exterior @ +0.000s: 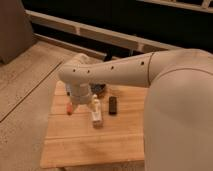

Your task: Place the ceramic cup in the ceramic bowl

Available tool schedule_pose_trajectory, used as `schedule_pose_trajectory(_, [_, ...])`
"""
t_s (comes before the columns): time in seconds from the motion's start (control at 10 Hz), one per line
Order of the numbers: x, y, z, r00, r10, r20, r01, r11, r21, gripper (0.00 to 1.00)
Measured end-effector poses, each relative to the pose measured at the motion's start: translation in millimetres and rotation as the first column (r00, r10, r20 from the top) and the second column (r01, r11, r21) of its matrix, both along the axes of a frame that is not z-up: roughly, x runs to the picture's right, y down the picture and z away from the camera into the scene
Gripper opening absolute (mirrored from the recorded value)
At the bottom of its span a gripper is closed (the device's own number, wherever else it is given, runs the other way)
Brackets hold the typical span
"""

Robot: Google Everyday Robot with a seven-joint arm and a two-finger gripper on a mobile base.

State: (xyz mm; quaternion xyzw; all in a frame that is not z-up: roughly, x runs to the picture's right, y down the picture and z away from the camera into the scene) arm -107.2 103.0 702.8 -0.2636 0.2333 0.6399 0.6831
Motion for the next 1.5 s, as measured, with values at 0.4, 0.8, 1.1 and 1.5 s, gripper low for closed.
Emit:
schedule_pose_trajectory(0.4, [0, 0, 0.0, 1.000, 0.000, 0.000, 0.000, 1.0000, 0.000, 0.65])
schedule_pose_trajectory(0.8, [2, -1, 3.2, 1.000, -0.002, -0.013, 0.002, 1.0000, 0.004, 0.65])
schedule_pose_trajectory(1.1, [4, -46, 14.1, 1.000, 0.018, 0.008, -0.019, 0.9909, 0.133, 0.65])
schedule_pose_trajectory(1.5, [21, -102, 21.3, 0.999, 0.046, 0.006, -0.046, 0.9567, 0.287, 0.65])
